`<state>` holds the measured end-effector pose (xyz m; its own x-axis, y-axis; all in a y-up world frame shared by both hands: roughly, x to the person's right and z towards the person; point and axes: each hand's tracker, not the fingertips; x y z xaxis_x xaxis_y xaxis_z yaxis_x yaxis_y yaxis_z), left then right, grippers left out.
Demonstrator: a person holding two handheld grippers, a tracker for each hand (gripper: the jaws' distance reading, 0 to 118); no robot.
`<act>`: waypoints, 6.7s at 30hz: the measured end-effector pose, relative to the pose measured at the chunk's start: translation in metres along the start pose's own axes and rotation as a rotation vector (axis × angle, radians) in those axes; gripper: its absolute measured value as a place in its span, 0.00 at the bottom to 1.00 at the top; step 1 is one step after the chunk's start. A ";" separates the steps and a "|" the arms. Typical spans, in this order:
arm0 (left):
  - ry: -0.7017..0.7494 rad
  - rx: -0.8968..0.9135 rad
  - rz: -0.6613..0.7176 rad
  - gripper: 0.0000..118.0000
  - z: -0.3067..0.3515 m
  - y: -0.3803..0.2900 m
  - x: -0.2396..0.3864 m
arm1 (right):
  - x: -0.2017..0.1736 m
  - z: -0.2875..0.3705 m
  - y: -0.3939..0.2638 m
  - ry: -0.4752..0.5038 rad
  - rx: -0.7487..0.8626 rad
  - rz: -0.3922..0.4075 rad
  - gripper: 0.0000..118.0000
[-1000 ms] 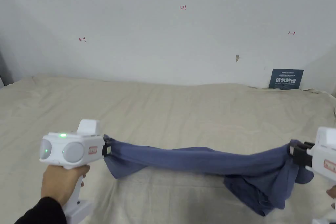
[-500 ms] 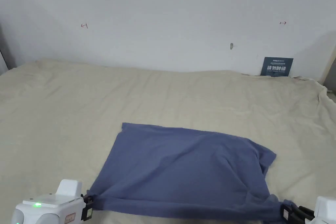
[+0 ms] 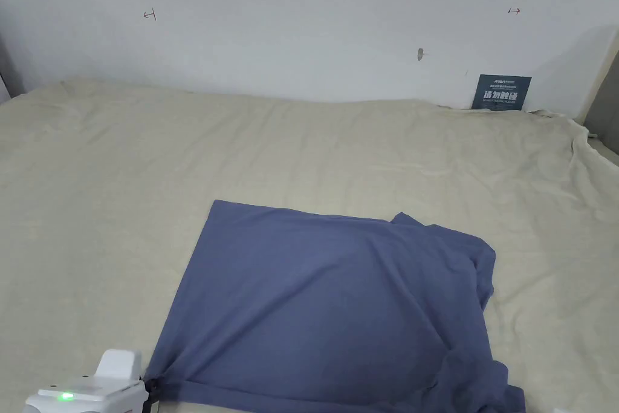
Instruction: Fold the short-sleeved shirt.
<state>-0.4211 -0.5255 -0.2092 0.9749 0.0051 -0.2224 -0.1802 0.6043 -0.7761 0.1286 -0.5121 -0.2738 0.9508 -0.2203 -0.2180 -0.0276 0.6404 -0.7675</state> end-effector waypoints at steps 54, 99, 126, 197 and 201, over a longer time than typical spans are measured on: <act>0.039 0.106 0.145 0.60 0.069 0.029 0.012 | -0.054 0.124 0.056 -0.201 0.449 0.116 0.00; -0.049 0.034 0.146 0.02 0.039 0.026 0.004 | -0.015 0.009 0.008 -0.114 -0.028 -0.135 0.02; -0.004 0.010 -0.040 0.02 -0.080 0.180 0.014 | -0.015 -0.090 0.186 -0.113 0.044 0.115 0.02; 0.024 -0.176 0.103 0.47 -0.109 0.150 -0.001 | -0.045 0.021 0.128 -0.167 0.320 0.110 0.00; 0.047 -0.147 0.021 0.15 -0.102 0.146 0.007 | -0.039 0.012 0.126 -0.170 0.291 0.094 0.00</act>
<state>-0.4541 -0.5182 -0.3844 0.9641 -0.0224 -0.2645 -0.2214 0.4817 -0.8479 0.0913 -0.4138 -0.3549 0.9867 -0.0408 -0.1571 -0.0512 0.8402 -0.5398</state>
